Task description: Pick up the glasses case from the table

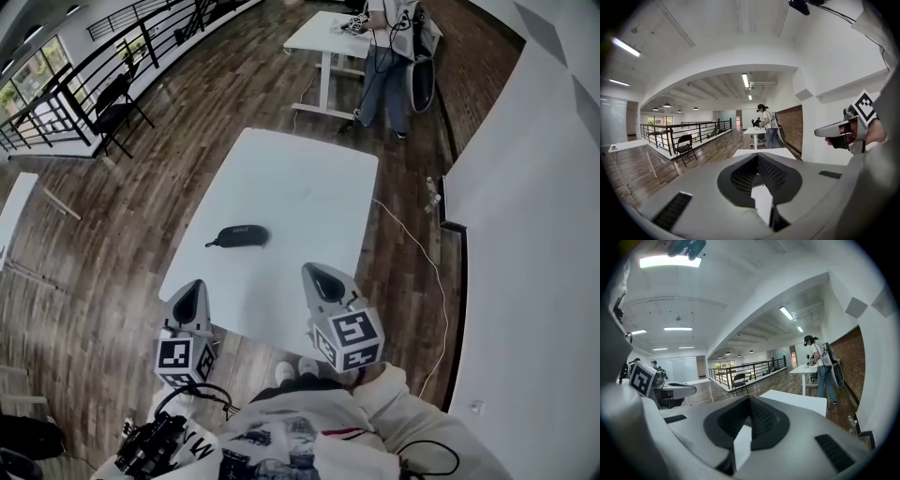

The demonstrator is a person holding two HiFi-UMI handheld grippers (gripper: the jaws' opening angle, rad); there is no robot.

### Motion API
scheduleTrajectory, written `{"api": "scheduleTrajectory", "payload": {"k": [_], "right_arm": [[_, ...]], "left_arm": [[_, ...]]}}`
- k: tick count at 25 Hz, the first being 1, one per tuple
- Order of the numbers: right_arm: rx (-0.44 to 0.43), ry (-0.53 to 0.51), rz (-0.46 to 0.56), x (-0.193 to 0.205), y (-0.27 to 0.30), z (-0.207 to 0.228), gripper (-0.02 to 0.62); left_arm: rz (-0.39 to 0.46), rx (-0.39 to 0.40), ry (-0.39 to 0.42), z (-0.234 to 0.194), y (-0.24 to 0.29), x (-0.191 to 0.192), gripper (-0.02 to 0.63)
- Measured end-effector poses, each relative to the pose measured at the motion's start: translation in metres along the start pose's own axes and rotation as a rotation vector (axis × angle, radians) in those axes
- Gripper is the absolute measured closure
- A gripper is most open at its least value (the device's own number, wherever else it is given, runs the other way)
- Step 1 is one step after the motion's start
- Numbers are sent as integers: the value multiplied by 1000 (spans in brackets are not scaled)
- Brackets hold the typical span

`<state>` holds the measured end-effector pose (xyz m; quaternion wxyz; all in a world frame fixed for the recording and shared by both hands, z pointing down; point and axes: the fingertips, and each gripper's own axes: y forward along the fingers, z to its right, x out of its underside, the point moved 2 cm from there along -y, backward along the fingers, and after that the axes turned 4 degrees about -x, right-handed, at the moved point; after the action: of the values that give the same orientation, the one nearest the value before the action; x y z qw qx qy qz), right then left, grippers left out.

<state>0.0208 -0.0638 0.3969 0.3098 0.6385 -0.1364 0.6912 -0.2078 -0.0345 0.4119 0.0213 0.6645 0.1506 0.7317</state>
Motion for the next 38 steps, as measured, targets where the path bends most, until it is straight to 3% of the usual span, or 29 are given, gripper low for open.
{"api": "scheduleTrajectory", "payload": {"k": [7, 10, 13, 16, 17, 19, 23, 27, 30, 34, 38], "right_arm": [[-2, 18, -5, 3, 7, 13, 601], [-1, 28, -15, 5, 10, 18, 601], [10, 38, -28, 8, 13, 27, 601], [24, 56, -37, 13, 19, 38, 601], [28, 60, -40, 15, 21, 41, 601], [32, 64, -44, 18, 26, 45, 601], [36, 79, -61, 24, 33, 49, 601], [67, 94, -94, 35, 30, 57, 601], [101, 103, -114, 40, 25, 65, 601], [145, 119, -142, 51, 13, 79, 601], [182, 134, -165, 60, -1, 89, 601]], "left_arm": [[-57, 13, 6, 2, 21, 8, 591], [-95, 41, 11, 2, 37, 14, 559], [-133, 96, 16, 5, 62, 23, 469], [-186, 164, 34, 15, 89, 40, 263], [-205, 180, 55, 19, 98, 46, 227], [-231, 192, 110, 21, 113, 55, 170], [-284, 200, 244, 9, 148, 74, 169], [-393, 329, 588, 2, 195, 117, 167], [-486, 464, 770, 1, 224, 148, 166], [-558, 555, 903, 1, 258, 178, 164], [-671, 624, 933, 1, 275, 208, 164]]}}
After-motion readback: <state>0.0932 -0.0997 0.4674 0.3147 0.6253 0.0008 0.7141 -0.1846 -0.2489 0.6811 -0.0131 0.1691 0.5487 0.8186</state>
